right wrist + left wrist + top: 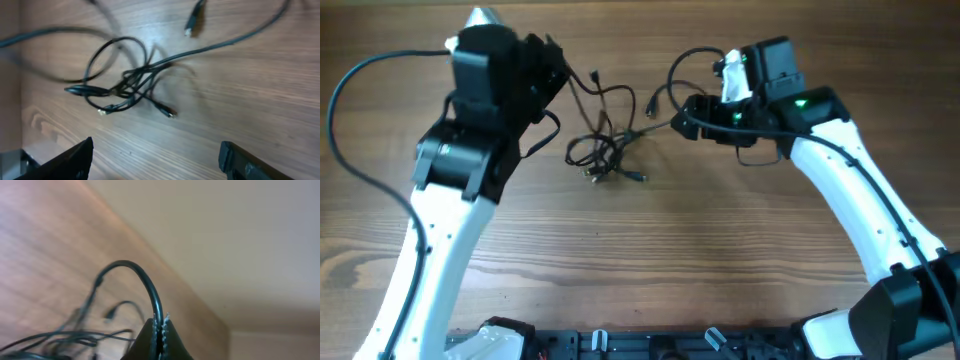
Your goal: Untangle cables
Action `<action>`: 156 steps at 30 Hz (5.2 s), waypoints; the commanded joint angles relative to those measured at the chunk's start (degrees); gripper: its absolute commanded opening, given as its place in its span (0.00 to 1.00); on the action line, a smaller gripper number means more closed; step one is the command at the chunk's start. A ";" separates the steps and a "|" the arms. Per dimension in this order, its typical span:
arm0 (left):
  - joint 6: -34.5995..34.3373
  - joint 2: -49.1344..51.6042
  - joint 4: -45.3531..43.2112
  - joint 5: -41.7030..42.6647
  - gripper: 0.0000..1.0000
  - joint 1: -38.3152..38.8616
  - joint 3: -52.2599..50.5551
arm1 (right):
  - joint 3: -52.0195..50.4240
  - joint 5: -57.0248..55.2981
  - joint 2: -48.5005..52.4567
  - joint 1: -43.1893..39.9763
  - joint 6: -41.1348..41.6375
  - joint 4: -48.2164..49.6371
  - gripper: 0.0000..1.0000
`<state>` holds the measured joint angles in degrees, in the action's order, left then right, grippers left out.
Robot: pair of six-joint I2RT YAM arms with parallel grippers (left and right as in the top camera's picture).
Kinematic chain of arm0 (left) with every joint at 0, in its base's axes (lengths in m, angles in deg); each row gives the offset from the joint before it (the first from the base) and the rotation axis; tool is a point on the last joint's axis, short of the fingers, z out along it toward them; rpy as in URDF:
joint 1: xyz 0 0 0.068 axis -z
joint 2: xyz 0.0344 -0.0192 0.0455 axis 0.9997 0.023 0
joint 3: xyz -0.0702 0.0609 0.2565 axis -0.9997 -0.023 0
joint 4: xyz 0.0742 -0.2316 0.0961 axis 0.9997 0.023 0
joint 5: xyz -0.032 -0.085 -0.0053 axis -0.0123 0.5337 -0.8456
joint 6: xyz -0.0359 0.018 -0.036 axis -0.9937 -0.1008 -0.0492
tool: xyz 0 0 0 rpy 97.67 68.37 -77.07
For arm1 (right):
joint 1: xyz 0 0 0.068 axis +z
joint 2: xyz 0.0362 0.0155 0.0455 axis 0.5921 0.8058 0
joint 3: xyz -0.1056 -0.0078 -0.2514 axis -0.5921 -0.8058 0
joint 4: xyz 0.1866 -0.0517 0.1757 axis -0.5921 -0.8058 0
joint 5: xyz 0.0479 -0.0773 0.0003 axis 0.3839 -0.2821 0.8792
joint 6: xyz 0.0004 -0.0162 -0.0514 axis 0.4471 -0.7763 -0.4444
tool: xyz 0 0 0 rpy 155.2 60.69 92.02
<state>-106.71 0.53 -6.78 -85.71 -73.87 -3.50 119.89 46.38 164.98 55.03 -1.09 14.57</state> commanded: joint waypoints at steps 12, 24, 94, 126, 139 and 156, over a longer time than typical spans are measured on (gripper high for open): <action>0.72 23.08 16.98 -15.98 0.39 -2.40 0.44 | -1.55 -4.72 0.94 4.90 4.11 3.45 0.83; 27.50 16.46 13.11 21.59 0.92 -2.32 3.98 | -1.64 0.09 8.87 4.02 3.96 3.45 0.85; 25.86 24.65 11.21 58.07 0.04 -12.55 5.57 | -1.62 10.05 10.21 2.62 8.00 17.44 0.04; 26.05 27.76 11.98 13.99 0.04 -10.60 -13.86 | 0.11 37.70 -0.44 -10.45 1.53 7.89 0.04; 25.64 27.87 1.11 13.92 0.04 -8.90 -21.99 | 0.09 55.87 -0.48 -10.56 25.94 35.78 0.04; 25.94 27.58 0.04 14.49 0.19 -8.92 -22.51 | -1.77 50.01 -0.31 -15.47 21.64 34.47 0.04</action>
<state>-81.12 27.74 -7.07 -70.78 -82.64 -25.62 118.11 101.96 165.94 39.73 33.66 56.64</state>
